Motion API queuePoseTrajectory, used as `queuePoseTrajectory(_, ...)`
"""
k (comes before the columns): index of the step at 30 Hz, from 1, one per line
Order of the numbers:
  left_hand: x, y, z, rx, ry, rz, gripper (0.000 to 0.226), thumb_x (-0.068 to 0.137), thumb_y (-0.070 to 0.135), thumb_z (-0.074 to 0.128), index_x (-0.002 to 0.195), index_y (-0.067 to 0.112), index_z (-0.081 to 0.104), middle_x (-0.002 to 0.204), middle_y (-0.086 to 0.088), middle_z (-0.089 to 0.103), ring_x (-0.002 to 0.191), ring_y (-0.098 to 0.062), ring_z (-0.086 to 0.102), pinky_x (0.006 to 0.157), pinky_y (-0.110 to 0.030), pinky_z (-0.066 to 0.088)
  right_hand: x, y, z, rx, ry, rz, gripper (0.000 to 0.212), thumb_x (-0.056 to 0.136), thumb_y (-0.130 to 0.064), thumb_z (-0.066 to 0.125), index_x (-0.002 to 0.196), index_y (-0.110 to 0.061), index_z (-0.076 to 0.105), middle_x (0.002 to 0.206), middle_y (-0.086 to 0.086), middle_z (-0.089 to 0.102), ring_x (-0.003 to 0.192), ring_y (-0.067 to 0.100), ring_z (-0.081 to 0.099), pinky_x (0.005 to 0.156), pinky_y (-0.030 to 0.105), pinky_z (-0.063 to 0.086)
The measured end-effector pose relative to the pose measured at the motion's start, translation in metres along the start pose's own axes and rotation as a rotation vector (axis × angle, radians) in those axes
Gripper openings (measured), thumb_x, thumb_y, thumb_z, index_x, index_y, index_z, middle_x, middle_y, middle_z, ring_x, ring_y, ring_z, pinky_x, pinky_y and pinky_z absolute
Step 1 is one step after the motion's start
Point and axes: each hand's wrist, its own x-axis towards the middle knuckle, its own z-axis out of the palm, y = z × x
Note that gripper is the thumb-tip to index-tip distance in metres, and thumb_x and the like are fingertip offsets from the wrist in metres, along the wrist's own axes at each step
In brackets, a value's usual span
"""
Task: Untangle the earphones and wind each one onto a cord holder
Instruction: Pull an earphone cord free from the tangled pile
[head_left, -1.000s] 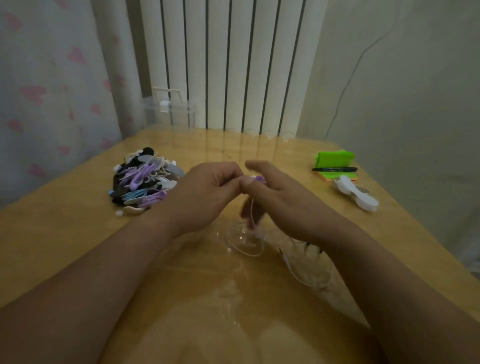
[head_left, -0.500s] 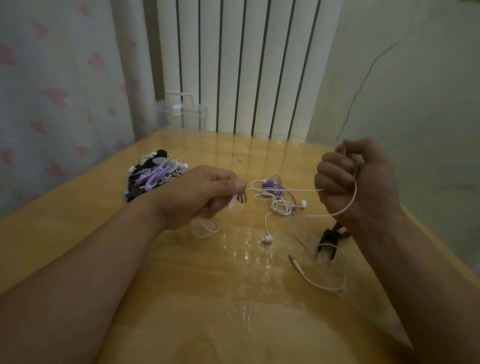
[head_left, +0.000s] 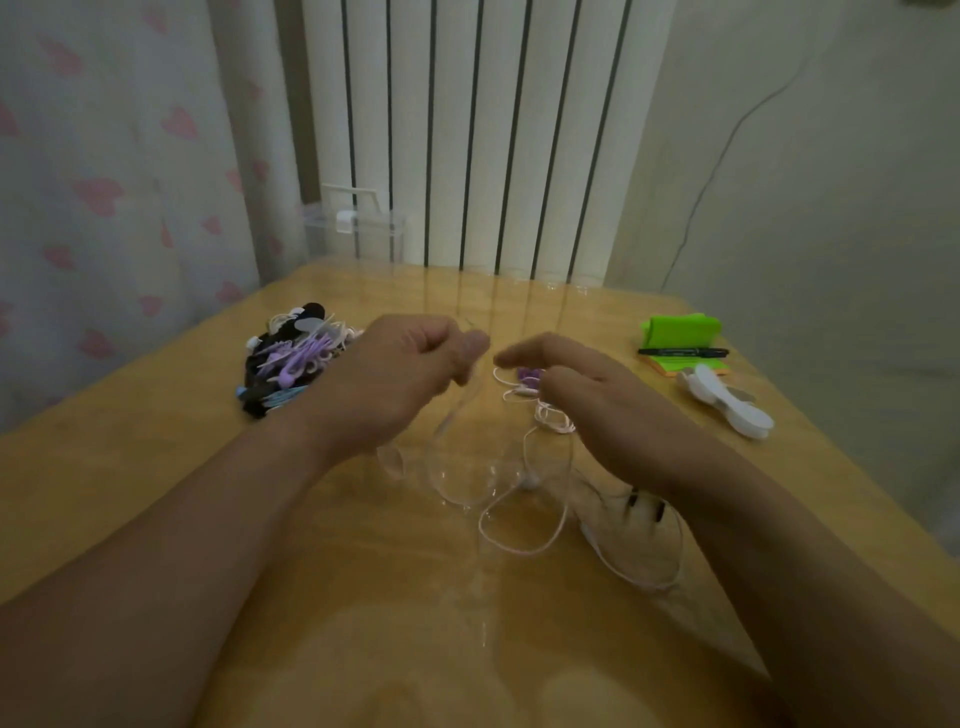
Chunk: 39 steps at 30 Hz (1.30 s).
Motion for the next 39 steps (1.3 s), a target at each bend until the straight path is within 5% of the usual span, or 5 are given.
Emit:
queuePoseTrajectory(7,0.000,-0.001,0.011,0.134,-0.053,0.117,0.030,0.101,0.035,0.062,0.077,0.019,0.066,0.065,0.011,0.062,0.061,-0.003,0.054,0.059,-0.017,0.043,0.002,0.001,0.014,0.336,-0.190,0.100,0.040,0.105,-0.050,0.050,0.119,-0.016,0.068,0.069,-0.002,0.050,0.054,0.011,0.041,0.050,0.027,0.038)
queuePoseTrajectory(13,-0.003,0.002,-0.017,-0.233,-0.185,-0.091,0.034,0.096,0.040,0.060,0.089,0.009,0.071,0.057,-0.004,0.038,0.050,-0.015,0.032,0.047,-0.021,0.034,0.008,0.020,-0.026,0.327,0.164,0.169,0.039,0.103,-0.027,0.058,0.065,-0.020,0.067,0.060,-0.001,0.052,0.056,0.015,0.045,0.056,0.035,0.041)
queuePoseTrajectory(19,-0.004,0.006,0.005,0.161,-0.215,0.042,0.017,0.101,0.035,0.062,0.097,0.029,0.078,0.086,0.011,0.075,0.083,-0.004,0.069,0.074,-0.025,0.053,0.002,-0.001,-0.001,-0.081,0.139,0.014,0.039,0.109,-0.039,0.041,0.144,-0.031,0.057,0.132,-0.015,0.066,0.114,-0.001,0.060,0.092,0.024,0.047)
queuePoseTrajectory(25,-0.004,0.005,0.007,0.189,-0.188,0.148,0.014,0.100,0.025,0.067,0.088,0.020,0.071,0.076,0.005,0.069,0.070,-0.006,0.063,0.067,-0.027,0.051,0.002,-0.010,0.021,0.078,-0.094,0.124,0.051,0.102,-0.063,0.043,0.114,-0.019,0.066,0.076,-0.008,0.063,0.057,0.001,0.055,0.058,0.028,0.043)
queuePoseTrajectory(39,-0.009,0.006,-0.001,-0.381,-0.540,-0.196,0.020,0.098,0.024,0.062,0.100,0.008,0.075,0.079,-0.014,0.069,0.066,-0.023,0.063,0.065,-0.029,0.055,0.015,0.033,-0.020,0.197,0.412,0.046,0.030,0.099,-0.045,0.066,0.085,-0.019,0.073,0.049,-0.011,0.047,0.046,0.003,0.038,0.059,0.030,0.034)
